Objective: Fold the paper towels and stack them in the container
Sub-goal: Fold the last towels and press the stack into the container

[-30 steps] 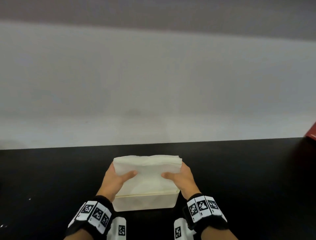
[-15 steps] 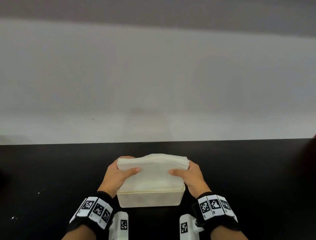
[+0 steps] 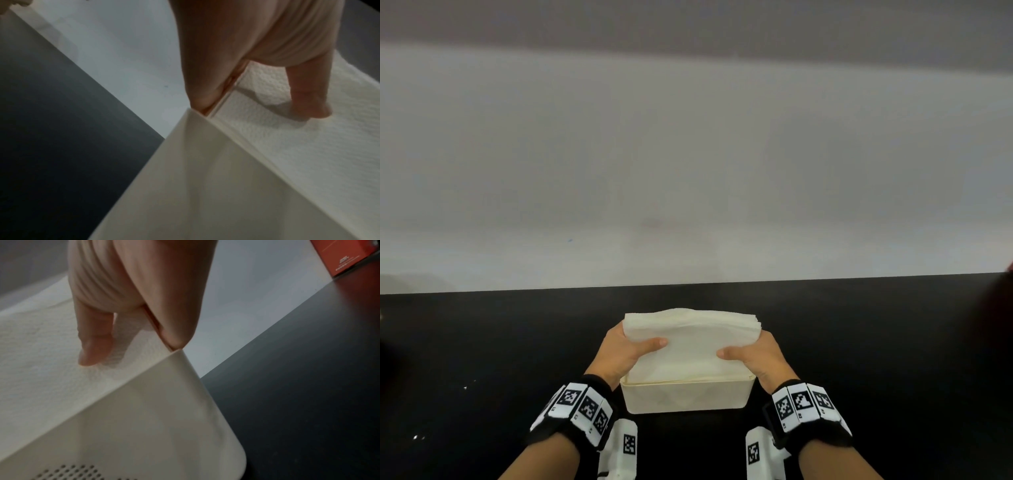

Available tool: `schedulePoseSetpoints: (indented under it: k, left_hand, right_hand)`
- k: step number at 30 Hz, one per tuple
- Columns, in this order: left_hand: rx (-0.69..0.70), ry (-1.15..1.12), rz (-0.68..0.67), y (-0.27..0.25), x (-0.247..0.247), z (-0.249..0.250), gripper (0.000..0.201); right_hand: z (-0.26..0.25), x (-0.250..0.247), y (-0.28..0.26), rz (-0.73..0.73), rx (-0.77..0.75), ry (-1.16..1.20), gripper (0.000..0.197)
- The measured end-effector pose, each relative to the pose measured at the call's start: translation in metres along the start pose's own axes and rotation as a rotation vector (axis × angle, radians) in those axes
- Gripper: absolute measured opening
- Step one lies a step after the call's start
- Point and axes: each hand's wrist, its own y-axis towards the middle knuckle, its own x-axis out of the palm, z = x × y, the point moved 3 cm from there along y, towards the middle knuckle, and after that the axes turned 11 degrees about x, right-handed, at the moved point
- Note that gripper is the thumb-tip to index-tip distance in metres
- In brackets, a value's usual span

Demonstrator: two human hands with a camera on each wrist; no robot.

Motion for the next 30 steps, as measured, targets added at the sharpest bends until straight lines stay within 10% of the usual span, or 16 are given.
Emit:
schedulePoseSetpoints:
  k: [13, 21, 25, 30]
  left_hand:
    - [0.332, 0.78, -0.264, 0.002, 0.02, 0.078, 0.049]
    - [0.202, 0.025, -0.037, 0.001, 0.034, 0.071, 0.027]
    - [0.135, -0.406, 0.001, 0.003, 0.048, 0.055, 0.042]
    - [0.129, -0.547, 0.05, 0.003, 0.033, 0.037, 0.089]
  right_hand:
    - [-0.069, 0.02, -0.052, -0.026, -0.441, -0.162, 0.024]
    - [-0.058, 0.017, -0.032, -0.077, -0.371, -0.045, 0.076]
    - [-0.038, 0.018, -0.021, -0.058, -0.232, -0.247, 0.037]
    - [-0.04, -0.012, -0.019, -0.004, -0.215, 0.066, 0.02]
